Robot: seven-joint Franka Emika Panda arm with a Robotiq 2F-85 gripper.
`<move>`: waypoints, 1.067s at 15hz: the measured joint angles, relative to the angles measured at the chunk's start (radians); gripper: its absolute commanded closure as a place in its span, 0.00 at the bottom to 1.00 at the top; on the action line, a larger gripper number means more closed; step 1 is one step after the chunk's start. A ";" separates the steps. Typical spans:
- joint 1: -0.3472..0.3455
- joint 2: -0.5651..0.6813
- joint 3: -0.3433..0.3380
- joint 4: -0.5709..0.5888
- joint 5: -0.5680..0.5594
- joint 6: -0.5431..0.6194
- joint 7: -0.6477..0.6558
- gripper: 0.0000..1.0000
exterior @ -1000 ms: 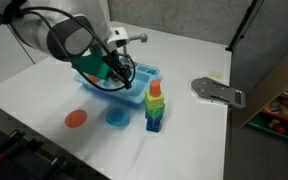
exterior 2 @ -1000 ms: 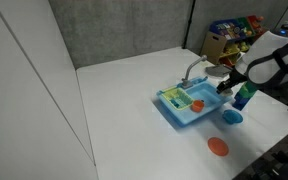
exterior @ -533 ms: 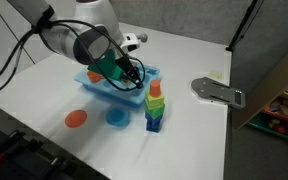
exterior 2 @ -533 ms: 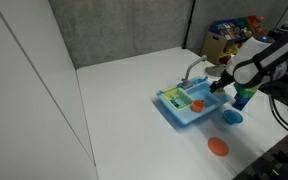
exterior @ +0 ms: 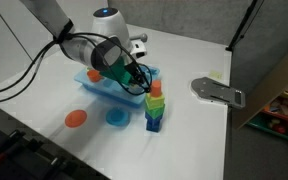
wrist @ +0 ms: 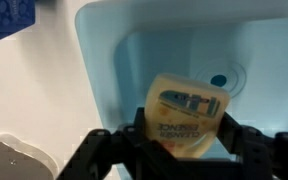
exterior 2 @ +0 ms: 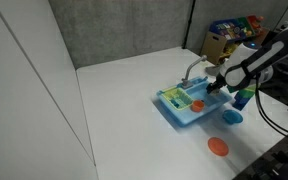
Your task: Put the toy bottle in the toy sink
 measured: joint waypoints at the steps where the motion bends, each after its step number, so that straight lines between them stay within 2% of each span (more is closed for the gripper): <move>1: 0.000 0.014 0.000 0.010 0.000 0.000 0.000 0.57; 2: -0.001 0.025 0.000 0.019 0.000 -0.001 0.000 0.34; 3: -0.001 0.035 0.000 0.027 0.000 -0.001 0.000 0.25; 4: -0.001 0.041 0.000 0.031 0.000 -0.001 0.000 0.07; 5: -0.001 0.045 0.000 0.034 0.000 -0.001 0.000 0.02; 10: -0.005 0.038 0.009 0.038 0.000 -0.002 0.000 0.00; 16: -0.042 -0.055 0.070 0.015 0.000 -0.038 -0.002 0.00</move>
